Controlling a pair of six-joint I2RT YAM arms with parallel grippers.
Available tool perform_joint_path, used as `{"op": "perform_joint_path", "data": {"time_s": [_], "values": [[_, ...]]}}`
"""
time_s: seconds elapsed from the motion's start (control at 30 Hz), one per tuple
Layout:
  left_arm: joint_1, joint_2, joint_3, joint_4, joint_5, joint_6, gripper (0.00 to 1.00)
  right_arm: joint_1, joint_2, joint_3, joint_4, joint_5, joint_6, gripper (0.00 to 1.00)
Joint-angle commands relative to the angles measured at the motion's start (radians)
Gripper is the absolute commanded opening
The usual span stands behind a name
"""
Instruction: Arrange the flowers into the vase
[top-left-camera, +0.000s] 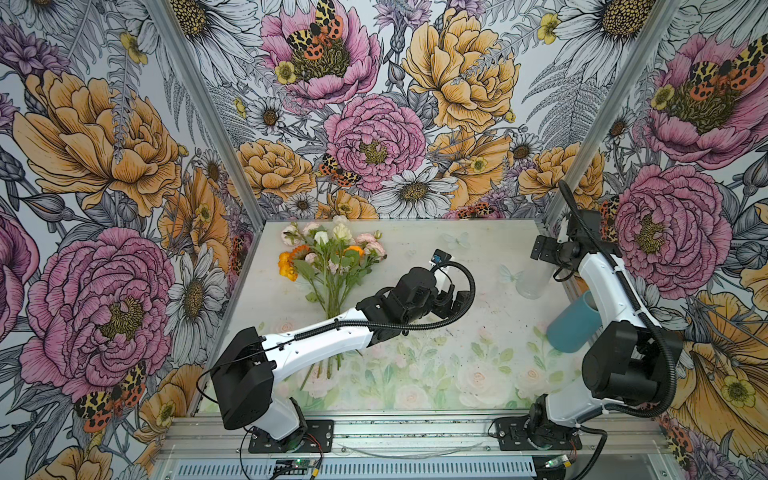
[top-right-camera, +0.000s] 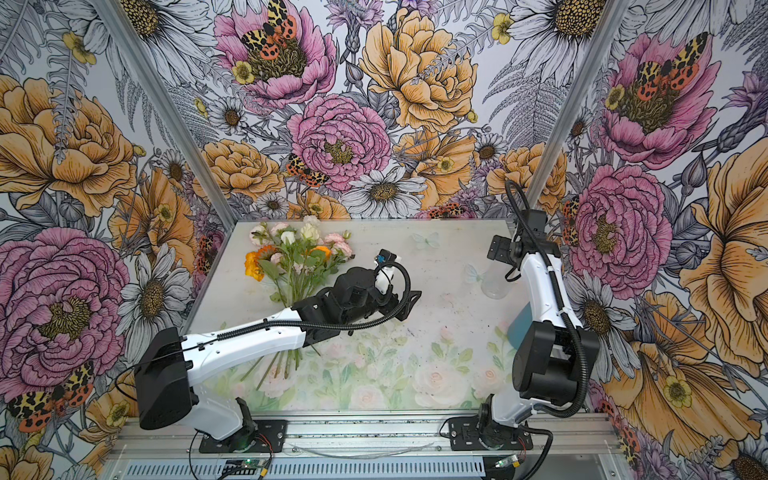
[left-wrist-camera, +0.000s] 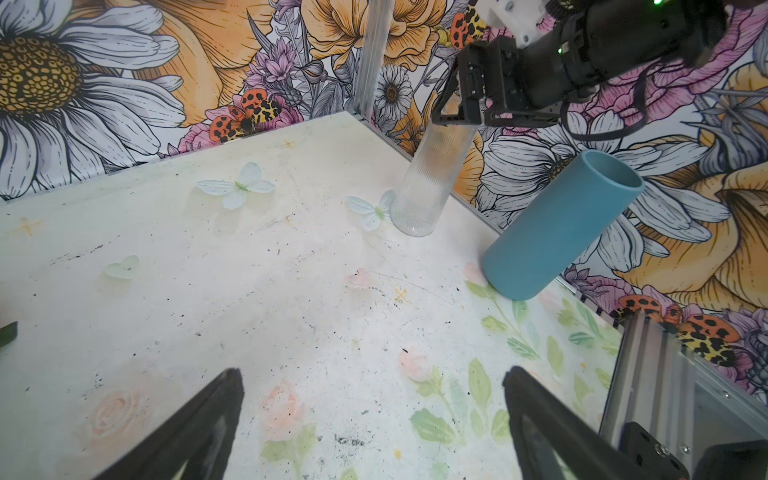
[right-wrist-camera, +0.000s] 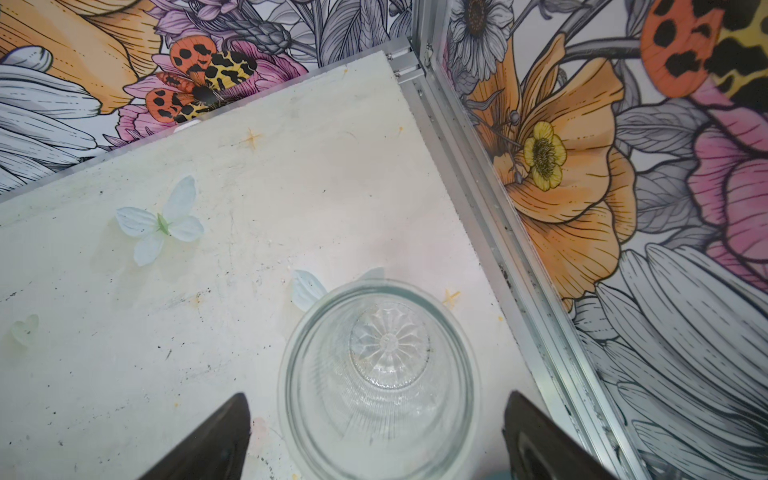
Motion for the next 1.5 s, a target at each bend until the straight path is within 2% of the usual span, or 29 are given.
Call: {"op": "perform_joint_path", "data": {"time_s": [0.0, 0.23, 0.4, 0.63, 0.9, 1.3, 1.47], "values": [[-0.001, 0.014, 0.013, 0.042, 0.034, -0.024, 0.99, -0.007, 0.014, 0.034, 0.026, 0.006, -0.015, 0.95], [0.003, 0.014, 0.01, 0.048, 0.015, -0.026, 0.99, -0.01, 0.017, 0.011, 0.025, 0.016, -0.011, 0.92], [0.002, 0.009, 0.001, 0.048, -0.009, -0.031, 0.99, -0.01, 0.016, -0.001, 0.024, 0.014, -0.008, 0.85], [0.003, 0.004, -0.008, 0.048, -0.019, -0.038, 0.99, -0.011, 0.022, -0.003, 0.022, -0.001, -0.002, 0.81], [0.003, -0.009, -0.016, 0.048, -0.038, -0.042, 0.99, -0.011, 0.021, -0.016, 0.023, 0.039, -0.012, 0.76], [0.003, -0.021, -0.024, 0.047, -0.065, -0.052, 0.99, -0.009, 0.026, -0.009, 0.023, 0.015, -0.014, 0.65], [0.003, -0.02, -0.023, 0.047, -0.063, -0.053, 0.99, -0.009, 0.026, -0.009, 0.024, -0.014, -0.02, 0.64]]}}
